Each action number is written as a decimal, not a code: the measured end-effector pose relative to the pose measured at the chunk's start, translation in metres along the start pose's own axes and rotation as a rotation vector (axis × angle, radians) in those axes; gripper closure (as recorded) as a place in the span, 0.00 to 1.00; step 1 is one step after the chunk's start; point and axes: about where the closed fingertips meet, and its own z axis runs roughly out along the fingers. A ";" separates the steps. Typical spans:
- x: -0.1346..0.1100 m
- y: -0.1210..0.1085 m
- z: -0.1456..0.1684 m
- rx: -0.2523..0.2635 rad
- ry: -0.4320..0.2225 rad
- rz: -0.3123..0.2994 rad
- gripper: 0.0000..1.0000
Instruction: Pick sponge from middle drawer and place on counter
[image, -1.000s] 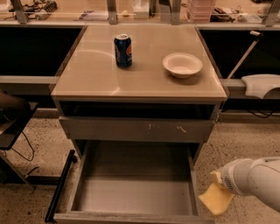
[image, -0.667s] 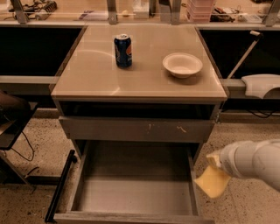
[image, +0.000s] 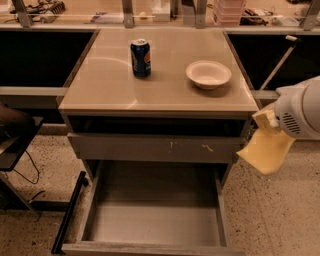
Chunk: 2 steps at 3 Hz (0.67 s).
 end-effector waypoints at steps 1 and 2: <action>0.000 0.000 0.000 0.000 0.000 0.000 1.00; -0.039 -0.004 0.020 -0.019 -0.084 -0.040 1.00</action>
Offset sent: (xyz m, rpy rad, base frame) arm 0.1268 0.0637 0.0392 0.0746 -0.2264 0.2358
